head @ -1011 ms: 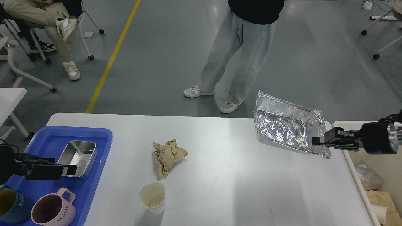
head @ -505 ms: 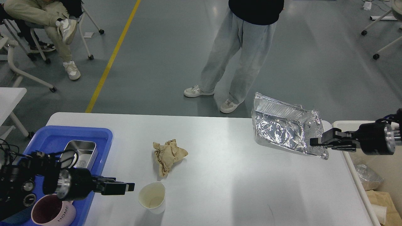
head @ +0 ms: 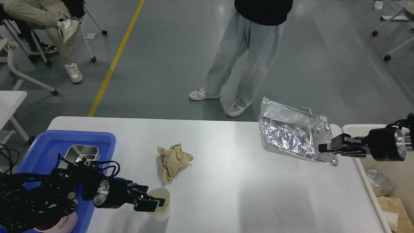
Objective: Tidy desktop
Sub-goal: 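Grasp the white paper cup with the left gripper and lift it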
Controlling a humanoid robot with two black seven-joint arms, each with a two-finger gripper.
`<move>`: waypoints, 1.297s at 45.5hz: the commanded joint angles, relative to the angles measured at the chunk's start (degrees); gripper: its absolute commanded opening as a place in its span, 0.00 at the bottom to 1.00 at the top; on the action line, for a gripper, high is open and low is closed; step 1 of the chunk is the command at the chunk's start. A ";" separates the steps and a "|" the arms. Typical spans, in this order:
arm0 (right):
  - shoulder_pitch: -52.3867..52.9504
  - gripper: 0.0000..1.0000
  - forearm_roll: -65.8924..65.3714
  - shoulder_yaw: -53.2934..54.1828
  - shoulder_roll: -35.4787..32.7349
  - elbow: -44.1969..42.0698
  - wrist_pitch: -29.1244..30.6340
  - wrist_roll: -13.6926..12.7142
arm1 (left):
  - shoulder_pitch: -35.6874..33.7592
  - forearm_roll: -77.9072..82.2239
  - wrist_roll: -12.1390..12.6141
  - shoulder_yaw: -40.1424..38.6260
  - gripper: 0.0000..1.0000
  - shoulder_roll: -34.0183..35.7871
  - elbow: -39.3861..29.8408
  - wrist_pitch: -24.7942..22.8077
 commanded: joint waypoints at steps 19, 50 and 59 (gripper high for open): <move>0.06 0.00 0.00 0.00 0.26 -0.18 -0.19 -0.26 | -2.57 -0.12 -2.80 3.84 0.06 -0.47 0.35 -2.01; 0.23 0.00 0.00 -0.08 0.26 -0.53 -0.10 -0.26 | -5.21 -6.01 -6.23 0.59 0.02 8.22 -4.75 -5.70; 0.32 0.00 0.00 -0.08 0.70 -0.44 -0.10 -0.26 | -10.04 -9.35 -7.11 0.15 0.02 17.27 -9.76 -7.19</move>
